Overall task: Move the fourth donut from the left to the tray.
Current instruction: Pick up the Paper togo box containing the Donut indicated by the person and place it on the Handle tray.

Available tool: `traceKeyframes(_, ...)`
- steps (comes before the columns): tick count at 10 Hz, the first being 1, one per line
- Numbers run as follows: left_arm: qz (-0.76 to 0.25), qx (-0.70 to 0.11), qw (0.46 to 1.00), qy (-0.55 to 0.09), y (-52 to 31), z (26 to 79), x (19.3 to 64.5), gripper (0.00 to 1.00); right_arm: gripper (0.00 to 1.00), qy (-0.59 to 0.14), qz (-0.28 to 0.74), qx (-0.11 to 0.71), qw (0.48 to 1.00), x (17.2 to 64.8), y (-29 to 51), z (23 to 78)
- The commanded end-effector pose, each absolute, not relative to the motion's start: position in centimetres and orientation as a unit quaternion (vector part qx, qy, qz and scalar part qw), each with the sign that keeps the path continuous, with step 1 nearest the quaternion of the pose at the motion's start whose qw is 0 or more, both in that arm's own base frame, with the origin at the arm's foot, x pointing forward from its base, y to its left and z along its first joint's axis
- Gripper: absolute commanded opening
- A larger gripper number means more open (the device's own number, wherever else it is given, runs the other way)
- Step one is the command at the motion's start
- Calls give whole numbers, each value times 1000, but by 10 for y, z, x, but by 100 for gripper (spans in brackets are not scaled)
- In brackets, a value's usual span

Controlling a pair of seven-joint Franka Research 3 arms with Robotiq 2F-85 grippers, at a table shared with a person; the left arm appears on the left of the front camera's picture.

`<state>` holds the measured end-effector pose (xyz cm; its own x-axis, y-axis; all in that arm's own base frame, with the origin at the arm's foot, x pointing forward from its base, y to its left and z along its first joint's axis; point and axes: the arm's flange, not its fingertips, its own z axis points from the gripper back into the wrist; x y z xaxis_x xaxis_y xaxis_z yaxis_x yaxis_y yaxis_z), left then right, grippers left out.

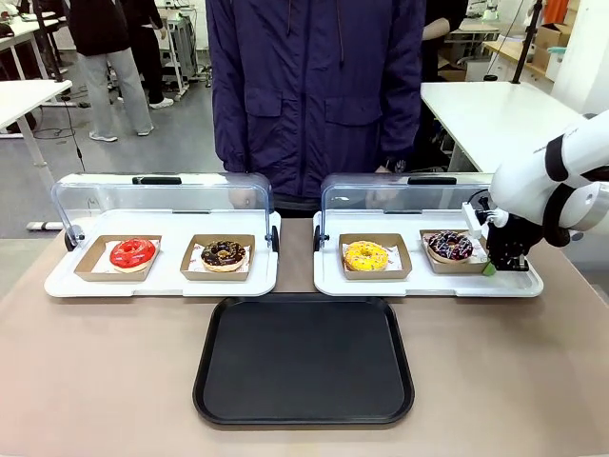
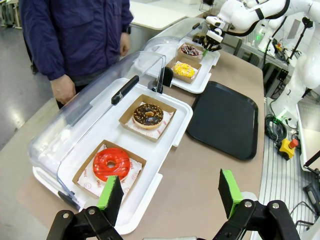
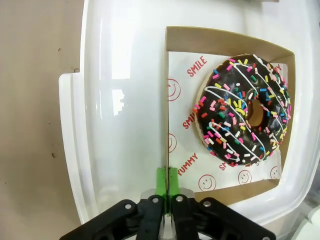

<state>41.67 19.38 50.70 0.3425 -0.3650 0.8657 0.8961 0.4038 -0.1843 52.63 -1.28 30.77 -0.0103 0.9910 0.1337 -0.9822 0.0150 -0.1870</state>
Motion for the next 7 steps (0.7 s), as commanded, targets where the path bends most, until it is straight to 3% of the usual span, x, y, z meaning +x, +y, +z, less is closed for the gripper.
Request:
traceKeyframes(1, -427, -346, 741, -386, 193, 510, 416, 100, 2, -128, 691, -33, 711, 520, -9, 324)
traceKeyframes(7, -427, -346, 741, -386, 193, 510, 416, 100, 2, -169, 680, -47, 712, 469, 28, 389)
